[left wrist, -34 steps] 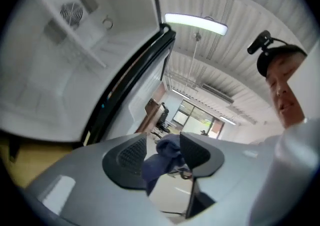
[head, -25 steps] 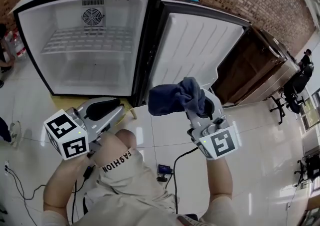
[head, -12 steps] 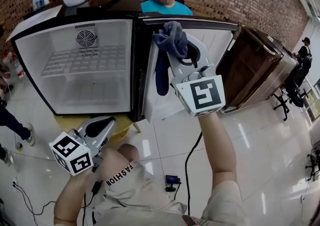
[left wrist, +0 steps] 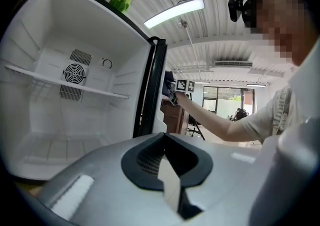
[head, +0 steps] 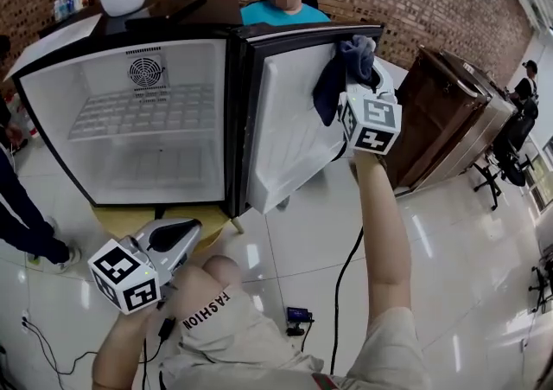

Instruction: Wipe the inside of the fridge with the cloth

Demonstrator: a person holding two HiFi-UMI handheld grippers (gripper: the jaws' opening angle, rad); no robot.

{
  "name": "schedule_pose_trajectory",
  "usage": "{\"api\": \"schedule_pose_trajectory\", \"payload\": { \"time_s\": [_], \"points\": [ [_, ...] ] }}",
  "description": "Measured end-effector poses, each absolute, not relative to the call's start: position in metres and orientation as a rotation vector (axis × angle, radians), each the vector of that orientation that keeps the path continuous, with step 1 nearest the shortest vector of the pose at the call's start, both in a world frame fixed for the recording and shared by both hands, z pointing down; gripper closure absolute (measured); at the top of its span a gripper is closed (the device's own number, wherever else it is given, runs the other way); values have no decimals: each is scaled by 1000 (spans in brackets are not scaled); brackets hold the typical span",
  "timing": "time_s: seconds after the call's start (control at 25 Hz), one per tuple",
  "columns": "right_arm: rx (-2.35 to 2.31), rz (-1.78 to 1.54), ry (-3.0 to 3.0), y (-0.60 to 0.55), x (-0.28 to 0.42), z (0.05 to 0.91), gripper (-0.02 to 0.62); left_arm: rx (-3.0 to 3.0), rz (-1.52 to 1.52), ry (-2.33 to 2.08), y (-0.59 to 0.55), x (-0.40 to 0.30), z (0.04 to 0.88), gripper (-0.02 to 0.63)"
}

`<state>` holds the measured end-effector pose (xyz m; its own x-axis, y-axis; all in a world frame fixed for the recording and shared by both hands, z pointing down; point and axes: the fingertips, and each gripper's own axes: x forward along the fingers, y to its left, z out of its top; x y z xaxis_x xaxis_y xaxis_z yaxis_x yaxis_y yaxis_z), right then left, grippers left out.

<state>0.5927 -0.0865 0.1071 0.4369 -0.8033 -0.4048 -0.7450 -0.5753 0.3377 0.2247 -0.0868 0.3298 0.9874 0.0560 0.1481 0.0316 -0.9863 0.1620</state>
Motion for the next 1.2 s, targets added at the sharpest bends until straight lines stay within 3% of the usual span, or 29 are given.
{"api": "schedule_pose_trajectory", "payload": {
  "time_s": [0.16, 0.32, 0.44, 0.56, 0.68, 0.8, 0.96, 1.2],
  "points": [
    [2642, -557, -1269, -117, 681, 125, 530, 2959, 294, 94, -84, 231, 343, 600],
    [2607, -585, -1328, -118, 676, 131, 529, 2959, 319, 94, -81, 229, 348, 601],
    [2535, -890, -1682, -79, 579, 107, 529, 2958, 341, 72, -87, 225, 352, 601],
    [2093, -1339, -2031, -48, 436, 93, 529, 2950, 338, 31, -96, 221, 351, 601],
    [1843, -1441, -2025, -60, 377, 105, 528, 2940, 328, 8, -98, 221, 351, 601],
    [1948, -1367, -1868, -85, 417, 113, 529, 2934, 332, 13, -92, 222, 354, 601],
    [2405, -1251, -1638, -80, 542, 94, 531, 2931, 351, 2, -93, 214, 356, 600],
    [2514, -789, -1345, -134, 676, 122, 531, 2932, 353, -20, -100, 210, 355, 601]
  ]
}}
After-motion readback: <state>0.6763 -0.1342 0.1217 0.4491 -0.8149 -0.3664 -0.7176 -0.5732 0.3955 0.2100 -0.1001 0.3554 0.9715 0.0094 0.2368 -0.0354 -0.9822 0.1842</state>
